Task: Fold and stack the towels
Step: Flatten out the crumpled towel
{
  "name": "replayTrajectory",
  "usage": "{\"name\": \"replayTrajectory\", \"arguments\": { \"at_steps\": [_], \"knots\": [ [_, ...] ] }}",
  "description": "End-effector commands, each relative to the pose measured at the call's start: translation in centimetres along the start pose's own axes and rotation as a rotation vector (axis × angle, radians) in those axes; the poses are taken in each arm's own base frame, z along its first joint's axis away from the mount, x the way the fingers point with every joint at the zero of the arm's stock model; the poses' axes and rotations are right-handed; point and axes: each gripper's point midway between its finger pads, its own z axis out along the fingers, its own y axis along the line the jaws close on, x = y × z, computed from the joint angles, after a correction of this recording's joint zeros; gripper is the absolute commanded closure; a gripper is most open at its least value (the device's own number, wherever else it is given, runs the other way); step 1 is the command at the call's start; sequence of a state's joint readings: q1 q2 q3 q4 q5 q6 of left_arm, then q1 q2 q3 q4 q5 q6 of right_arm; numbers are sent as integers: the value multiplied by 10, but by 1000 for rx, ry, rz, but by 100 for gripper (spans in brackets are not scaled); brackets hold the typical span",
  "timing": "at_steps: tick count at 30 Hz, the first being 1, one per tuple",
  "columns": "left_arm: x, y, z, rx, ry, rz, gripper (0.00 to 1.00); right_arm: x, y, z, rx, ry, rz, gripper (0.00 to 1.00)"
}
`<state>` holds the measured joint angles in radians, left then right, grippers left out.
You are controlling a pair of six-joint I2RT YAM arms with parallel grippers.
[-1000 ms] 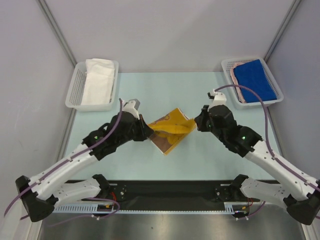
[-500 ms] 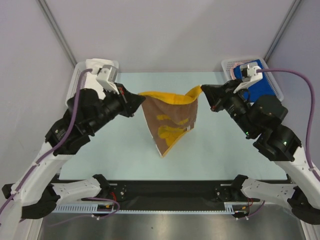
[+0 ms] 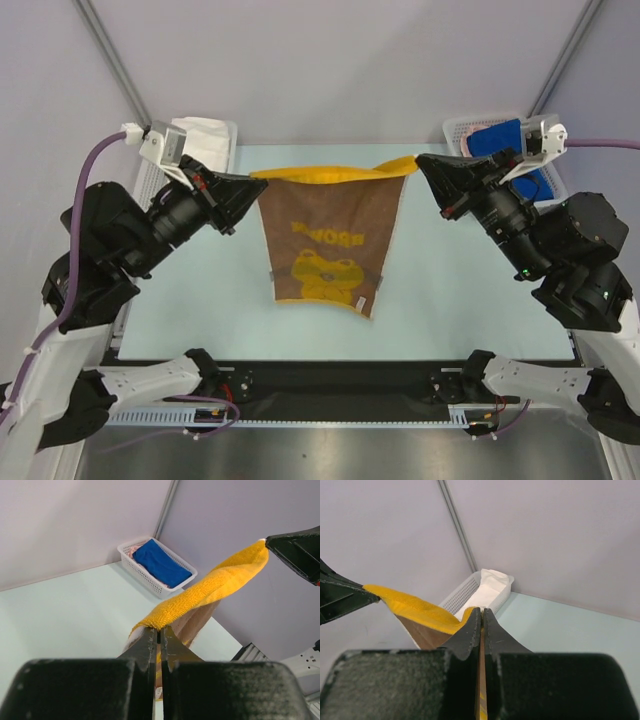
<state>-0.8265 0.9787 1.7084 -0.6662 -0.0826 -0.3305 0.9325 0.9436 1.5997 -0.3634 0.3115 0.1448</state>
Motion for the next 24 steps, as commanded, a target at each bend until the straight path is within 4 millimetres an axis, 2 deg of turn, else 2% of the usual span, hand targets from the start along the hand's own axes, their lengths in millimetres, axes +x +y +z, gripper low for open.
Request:
{"name": "replayTrajectory", "arguments": {
  "at_steps": [1, 5, 7, 8, 9, 11, 12, 13, 14, 15, 16, 17, 18, 19, 20, 21, 22, 23, 24],
  "knots": [
    [3, 1, -1, -3, 6, 10, 100, -8, -4, -1, 39, -14, 40, 100],
    [28, 22, 23, -82, 62, -17, 100, 26, -19, 14, 142, 68, 22, 100],
    [33, 37, 36, -93, 75, -62, 100, 47, -33, 27, 213, 115, -3, 100],
    [44, 45, 52, -92, 99, -80, 100, 55, -38, 34, 228, 134, -7, 100],
    [47, 54, 60, -86, 109, -96, 100, 63, -55, 41, 255, 150, -9, 100],
    [57, 66, 81, -91, 121, -119, 100, 89, -77, 59, 268, 206, 30, 100],
    [69, 82, 98, -114, 151, -132, 100, 99, -81, 69, 211, 232, 57, 100],
    [75, 87, 107, -109, 163, -149, 100, 113, -109, 76, 257, 254, 67, 100],
    [82, 96, 118, -109, 159, -163, 99, 135, -125, 89, 271, 295, 83, 100],
    [95, 120, 133, -139, 181, -192, 100, 142, -127, 103, 216, 298, 100, 100],
    [102, 129, 141, -136, 188, -215, 100, 153, -138, 110, 225, 315, 114, 100],
    [107, 143, 152, -147, 178, -223, 100, 173, -168, 123, 271, 350, 138, 100],
    [109, 161, 159, -165, 170, -235, 100, 173, -169, 134, 226, 332, 149, 100],
    [131, 181, 176, -184, 208, -271, 100, 178, -179, 141, 234, 333, 158, 100],
    [126, 186, 187, -158, 191, -272, 100, 173, -193, 151, 248, 316, 160, 100],
    [129, 200, 194, -171, 194, -280, 100, 192, -206, 164, 241, 343, 184, 100],
    [155, 223, 210, -200, 244, -301, 100, 199, -215, 172, 248, 352, 192, 100],
    [143, 225, 221, -181, 224, -293, 100, 188, -222, 182, 250, 325, 187, 100],
    [149, 239, 228, -190, 235, -306, 100, 212, -239, 190, 271, 365, 202, 100]
  ]
}}
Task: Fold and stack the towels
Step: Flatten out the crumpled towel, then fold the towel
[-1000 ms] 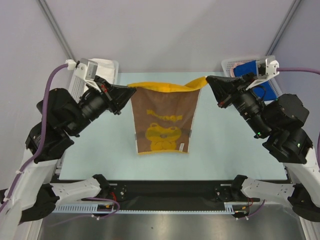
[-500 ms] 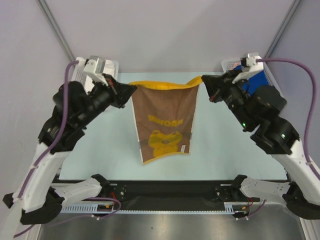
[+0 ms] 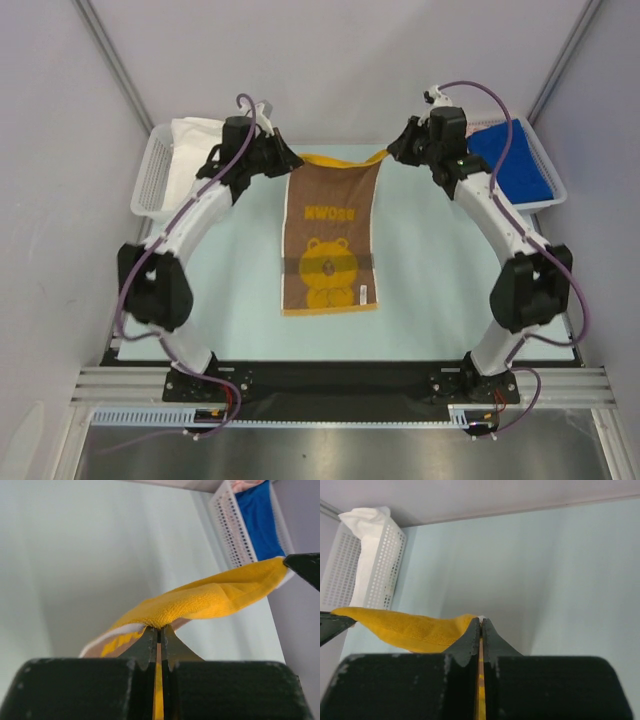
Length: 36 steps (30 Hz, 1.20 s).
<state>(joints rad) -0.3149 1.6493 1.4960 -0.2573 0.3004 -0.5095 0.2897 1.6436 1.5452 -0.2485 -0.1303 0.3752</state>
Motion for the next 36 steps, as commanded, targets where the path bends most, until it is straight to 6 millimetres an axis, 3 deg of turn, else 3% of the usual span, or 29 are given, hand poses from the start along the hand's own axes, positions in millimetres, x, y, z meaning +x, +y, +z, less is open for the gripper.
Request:
{"name": "replayTrajectory", "arguments": {
  "at_steps": [1, 3, 5, 7, 12, 16, 19, 25, 26, 27, 28, 29, 33, 34, 36],
  "knots": [
    [-39, -4, 34, 114, -64, -7, 100, -56, 23, 21, -142, -120, 20, 100],
    [-50, 4, 49, 113, -63, -14, 100, -49, 8, 46, -127, -93, 40, 100],
    [-46, 20, 71, 101, -36, -43, 100, -41, -1, 62, -116, -63, 58, 100],
    [-45, 30, 79, 96, -28, -58, 100, -28, -15, 81, -94, -27, 79, 100],
    [-27, 54, 94, 59, 21, -84, 100, 3, -37, 100, -44, 50, 134, 100],
    [-15, 62, 92, 42, 51, -92, 100, 19, -57, 92, 21, 75, 170, 100],
    [2, 66, 86, 32, 81, -116, 100, 31, -60, 79, 37, 106, 191, 100],
    [38, 67, 60, 1, 132, -189, 100, 77, -63, 45, 102, 195, 241, 100],
    [44, 68, 55, -9, 142, -197, 100, 83, -61, 40, 105, 203, 252, 100],
    [50, 69, 52, -26, 151, -206, 100, 104, -62, 35, 116, 243, 260, 100],
    [64, 73, 46, -41, 174, -224, 100, 103, -56, 28, 113, 239, 266, 100],
    [62, 67, 38, -34, 165, -222, 100, 111, -55, 24, 123, 248, 264, 100],
    [91, 65, 18, -62, 211, -244, 100, 148, -43, 6, 126, 322, 268, 100],
    [99, 67, 15, -70, 228, -253, 100, 168, -42, 1, 129, 359, 268, 100],
    [117, 70, 6, -86, 260, -262, 100, 178, -37, -5, 122, 375, 272, 100]
  ]
}}
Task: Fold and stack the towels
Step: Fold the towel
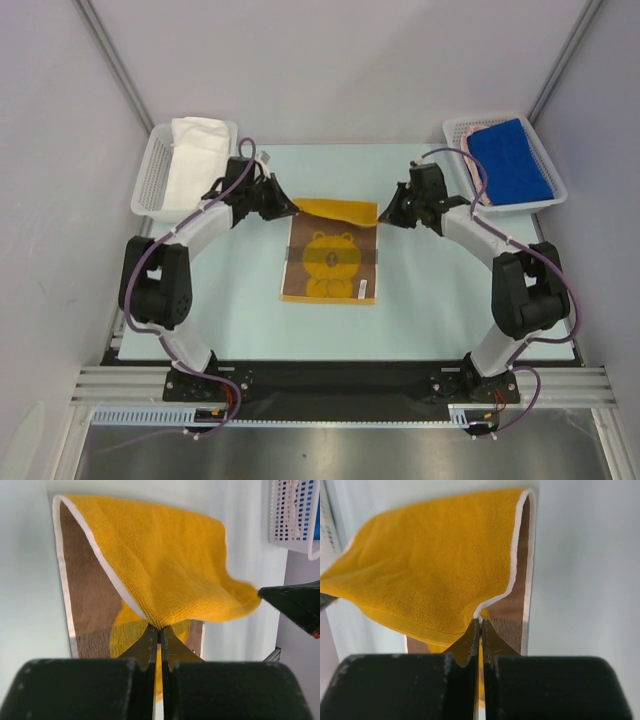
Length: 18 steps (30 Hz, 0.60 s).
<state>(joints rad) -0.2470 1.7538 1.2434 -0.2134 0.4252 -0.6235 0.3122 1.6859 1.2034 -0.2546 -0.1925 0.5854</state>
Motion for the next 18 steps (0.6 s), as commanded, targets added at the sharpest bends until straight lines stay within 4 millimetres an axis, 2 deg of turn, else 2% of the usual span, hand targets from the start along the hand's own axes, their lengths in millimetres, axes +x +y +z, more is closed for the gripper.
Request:
{"name": "replayTrajectory", "arguments": {
  "at_steps": [1, 5, 6, 7, 10, 11, 13, 15, 18],
  "knots": [
    [15, -5, -17, 0, 2, -10, 100, 25, 8, -8, -7, 23, 1, 100],
    [50, 13, -20, -34, 64, -30, 95, 59, -6, -8, 24, 70, -6, 100],
    [54, 13, -22, -32, 65, -28, 93, 63, -7, -9, 25, 76, -2, 100],
    [66, 22, -22, -45, 87, -38, 91, 68, -7, -9, 25, 83, -4, 100],
    [84, 33, -24, -58, 111, -52, 80, 79, -13, -11, 38, 95, -10, 98],
    [88, 33, -25, -54, 115, -53, 71, 82, -13, -12, 30, 103, -9, 94],
    [97, 38, -27, -58, 126, -60, 60, 84, -12, -18, 21, 100, -15, 79],
    [100, 35, -31, -38, 128, -55, 55, 88, -8, -27, 9, 94, -30, 66],
    [107, 36, -36, -35, 136, -59, 50, 91, -10, -34, 20, 85, -39, 59]
  ]
}}
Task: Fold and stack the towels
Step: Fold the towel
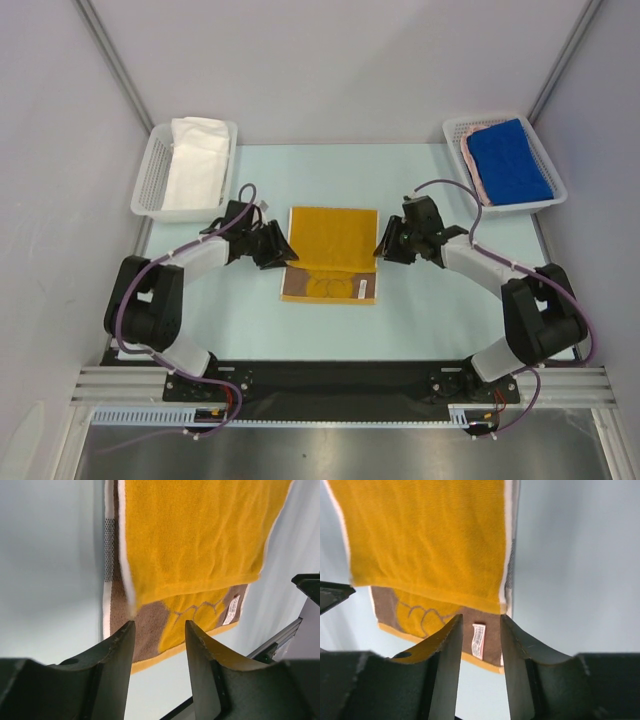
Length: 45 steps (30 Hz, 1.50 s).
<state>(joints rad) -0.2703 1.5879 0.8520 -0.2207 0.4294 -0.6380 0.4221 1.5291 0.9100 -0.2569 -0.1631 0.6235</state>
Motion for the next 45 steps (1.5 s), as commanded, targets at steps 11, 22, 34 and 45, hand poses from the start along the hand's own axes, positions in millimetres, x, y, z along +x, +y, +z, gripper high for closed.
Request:
{"name": "replayTrajectory", "arguments": {
  "at_steps": [11, 22, 34, 45],
  "knots": [
    [-6, 7, -7, -52, -76, -5, 57, 8, -6, 3, 19, -47, -64, 66],
    [-11, 13, 9, -74, -78, -2, 51, 12, -8, 19, 62, -51, -118, 66],
    [-15, 11, 18, -81, -63, -3, 55, 15, -11, 28, 78, -41, -120, 66],
    [-17, 9, 21, -75, -61, 1, 66, 15, -9, 29, 69, -37, -117, 71]
  ]
}}
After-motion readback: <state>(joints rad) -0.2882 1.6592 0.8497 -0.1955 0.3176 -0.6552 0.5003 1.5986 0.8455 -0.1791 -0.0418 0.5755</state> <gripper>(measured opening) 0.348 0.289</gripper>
